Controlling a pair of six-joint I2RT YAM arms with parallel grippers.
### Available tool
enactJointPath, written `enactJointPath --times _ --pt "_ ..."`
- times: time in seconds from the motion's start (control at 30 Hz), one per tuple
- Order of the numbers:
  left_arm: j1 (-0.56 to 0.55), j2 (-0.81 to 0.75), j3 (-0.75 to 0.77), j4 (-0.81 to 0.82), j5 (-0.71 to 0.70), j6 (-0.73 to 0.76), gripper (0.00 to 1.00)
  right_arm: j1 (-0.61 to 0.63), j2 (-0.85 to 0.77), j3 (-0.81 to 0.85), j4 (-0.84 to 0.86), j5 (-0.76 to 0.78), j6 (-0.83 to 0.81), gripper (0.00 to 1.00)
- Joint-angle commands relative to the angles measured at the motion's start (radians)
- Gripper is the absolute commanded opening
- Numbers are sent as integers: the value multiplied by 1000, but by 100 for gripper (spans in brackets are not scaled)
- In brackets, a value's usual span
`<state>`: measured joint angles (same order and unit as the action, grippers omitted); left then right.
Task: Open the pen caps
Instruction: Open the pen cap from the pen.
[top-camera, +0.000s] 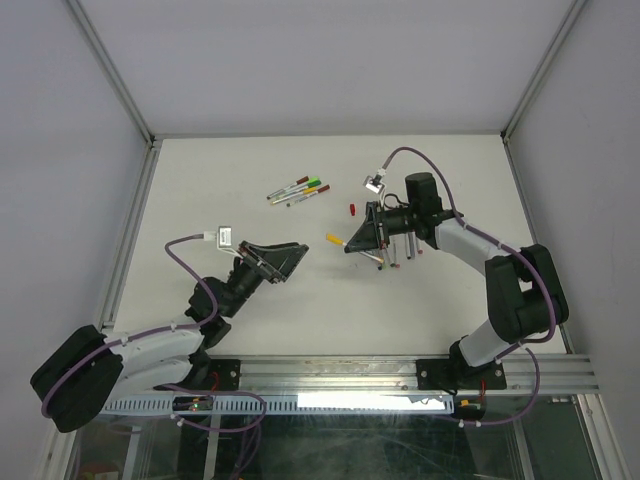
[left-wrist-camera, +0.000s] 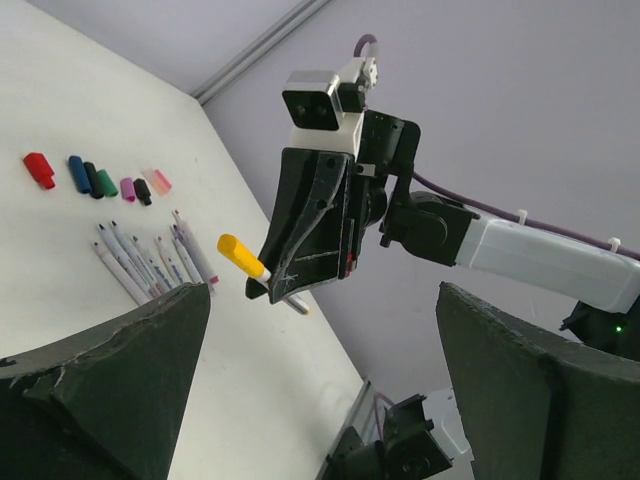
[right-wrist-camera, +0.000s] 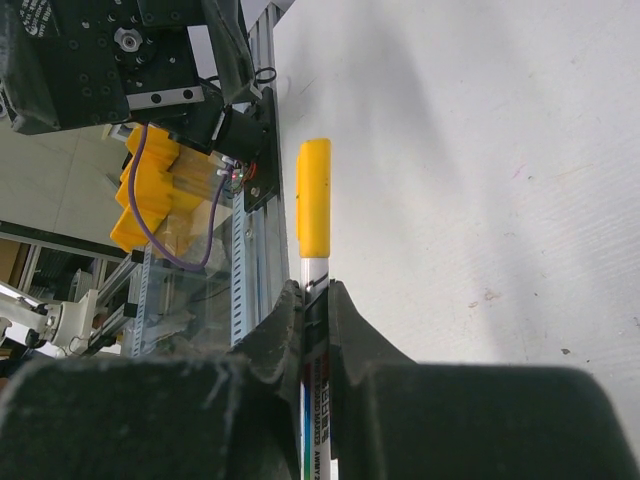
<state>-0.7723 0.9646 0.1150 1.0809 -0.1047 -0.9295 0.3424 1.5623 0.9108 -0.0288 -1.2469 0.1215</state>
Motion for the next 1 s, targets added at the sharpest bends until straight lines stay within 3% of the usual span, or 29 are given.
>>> enactJointPath --times 0.0,0.5,0.97 --pt "-17 50 59 16 -39 -62 97 -10 -36 36 10 -32 -19 0" --pt "-54 124 108 -44 -138 -163 97 -11 -33 39 8 -33 -19 0" --pt "-62 187 155 -81 -148 -257 97 -11 -34 38 8 -32 -20 0"
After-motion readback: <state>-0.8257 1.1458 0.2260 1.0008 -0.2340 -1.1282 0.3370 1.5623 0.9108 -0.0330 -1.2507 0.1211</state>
